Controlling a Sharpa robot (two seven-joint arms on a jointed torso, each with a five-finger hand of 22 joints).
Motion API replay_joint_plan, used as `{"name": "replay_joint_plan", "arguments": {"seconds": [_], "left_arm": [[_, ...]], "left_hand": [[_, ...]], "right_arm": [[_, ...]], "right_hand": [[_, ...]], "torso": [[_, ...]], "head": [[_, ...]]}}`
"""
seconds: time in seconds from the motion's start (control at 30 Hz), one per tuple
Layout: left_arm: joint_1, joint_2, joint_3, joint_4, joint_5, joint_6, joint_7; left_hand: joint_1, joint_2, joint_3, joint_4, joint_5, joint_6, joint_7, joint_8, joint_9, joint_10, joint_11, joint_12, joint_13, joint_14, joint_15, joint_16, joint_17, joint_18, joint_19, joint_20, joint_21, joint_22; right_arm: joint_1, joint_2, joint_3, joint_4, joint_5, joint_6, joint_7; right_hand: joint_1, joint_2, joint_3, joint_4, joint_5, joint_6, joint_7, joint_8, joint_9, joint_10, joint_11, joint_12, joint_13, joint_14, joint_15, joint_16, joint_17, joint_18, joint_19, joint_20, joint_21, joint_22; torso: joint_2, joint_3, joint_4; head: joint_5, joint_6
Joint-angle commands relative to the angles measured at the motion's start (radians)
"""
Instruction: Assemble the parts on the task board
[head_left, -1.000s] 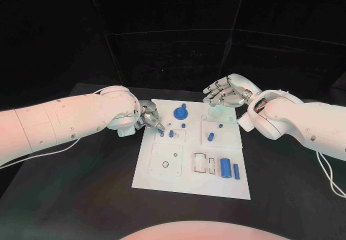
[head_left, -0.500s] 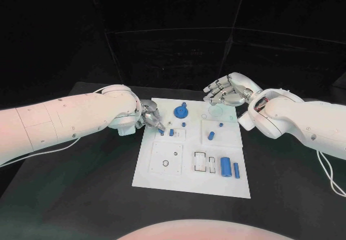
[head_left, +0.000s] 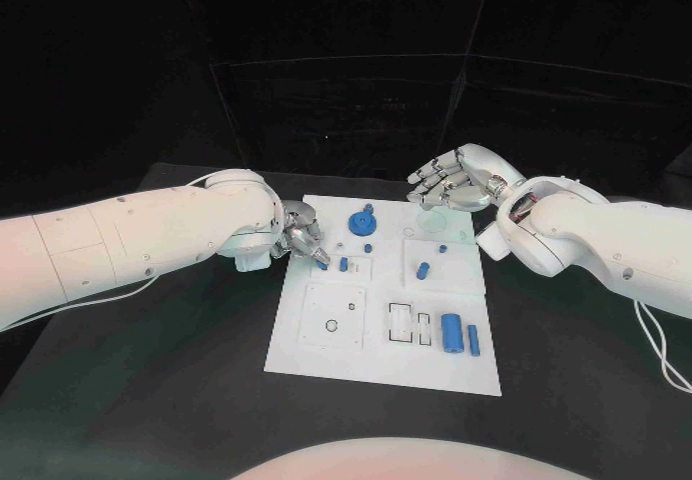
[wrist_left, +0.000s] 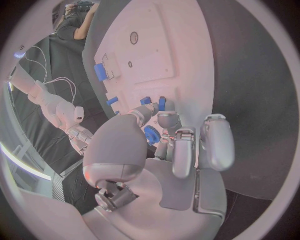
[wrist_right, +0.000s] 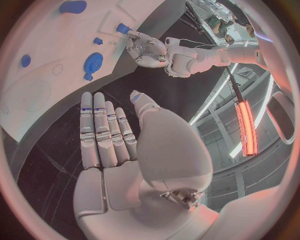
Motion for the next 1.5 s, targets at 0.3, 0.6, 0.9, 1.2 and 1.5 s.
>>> {"name": "replay_joint_plan", "arguments": {"seconds": [0.3, 0.6, 0.9, 1.2, 1.5], "left_arm": [[-0.001, -0.003, -0.002, 0.004, -0.018, 0.022, -0.004], [-0.001, 0.013, -0.002, -0.002, -0.018, 0.033, -0.004], [-0.001, 0.034, -0.002, -0.019, -0.019, 0.051, -0.005], [-0.001, 0.045, -0.002, -0.040, -0.024, 0.058, -0.007], [-0.001, 0.045, -0.002, -0.041, -0.050, 0.062, -0.010]], "left_hand": [[-0.002, 0.003, 0.132, -0.130, 0.002, 0.002, -0.005, 0.005, 0.000, 0.005, -0.001, -0.003, -0.005, 0.102, -0.001, 0.006, 0.263, 0.011, 0.003, -0.001, -0.006, -0.002], [-0.037, -0.017, 0.127, -0.118, 0.016, 0.017, -0.016, 0.021, 0.005, 0.015, -0.008, 0.001, -0.001, 0.102, -0.005, 0.006, 0.263, 0.010, 0.005, -0.003, -0.005, 0.002], [-0.062, -0.035, 0.098, -0.101, 0.013, 0.026, -0.027, 0.027, 0.006, 0.023, -0.016, 0.005, 0.003, 0.102, -0.012, 0.006, 0.263, 0.009, 0.007, -0.009, -0.004, 0.006], [-0.071, -0.035, 0.081, -0.091, 0.012, 0.034, -0.031, 0.030, 0.005, 0.028, -0.020, 0.013, 0.011, 0.102, -0.015, 0.006, 0.263, 0.009, 0.008, -0.012, -0.002, 0.010], [-0.083, -0.041, 0.056, -0.075, 0.012, 0.049, -0.038, 0.037, 0.004, 0.037, -0.025, 0.025, 0.025, 0.102, -0.020, 0.006, 0.263, 0.007, 0.011, -0.017, 0.002, 0.016]], "right_arm": [[0.002, 0.001, 0.001, 0.001, 0.003, -0.003, 0.005], [0.002, 0.002, 0.001, 0.001, 0.003, -0.003, 0.006], [0.002, 0.003, 0.001, 0.000, 0.003, -0.002, 0.006], [0.002, 0.003, 0.001, 0.002, 0.007, -0.005, 0.009], [0.002, 0.002, 0.001, 0.003, 0.009, -0.007, 0.013]], "right_hand": [[-0.008, 0.006, -0.001, -0.008, 0.007, -0.007, 0.017, 0.006, 0.000, -0.007, 0.000, 0.006, -0.003, -0.001, 0.006, -0.007, -0.002, 0.009, 0.006, 0.002, -0.007, -0.003], [-0.008, 0.007, -0.001, -0.008, 0.009, -0.007, 0.017, 0.007, -0.001, -0.008, 0.000, 0.006, -0.005, -0.001, 0.007, -0.008, -0.003, 0.009, 0.006, 0.003, -0.009, -0.004], [-0.008, 0.008, 0.000, -0.009, 0.013, -0.008, 0.018, 0.008, -0.001, -0.009, 0.001, 0.007, -0.008, -0.001, 0.007, -0.010, -0.004, 0.009, 0.007, 0.003, -0.013, -0.006], [-0.008, 0.008, 0.000, -0.009, 0.013, -0.008, 0.018, 0.008, -0.001, -0.009, 0.001, 0.007, -0.008, -0.001, 0.007, -0.010, -0.004, 0.009, 0.007, 0.003, -0.013, -0.006], [-0.009, 0.007, -0.001, -0.010, 0.015, -0.009, 0.018, 0.009, -0.001, -0.010, 0.001, 0.008, -0.011, -0.001, 0.007, -0.012, -0.006, 0.009, 0.008, 0.003, -0.015, -0.008]], "torso": [[0.001, -0.0007, -0.0001], [0.000, 0.0003, -0.0004], [0.000, 0.0005, -0.0005], [0.000, 0.0001, -0.0005], [0.000, -0.0002, 0.0005]], "head": [[0.002, -0.004], [0.003, -0.008], [0.002, -0.011], [0.001, -0.012], [0.000, -0.014]]}}
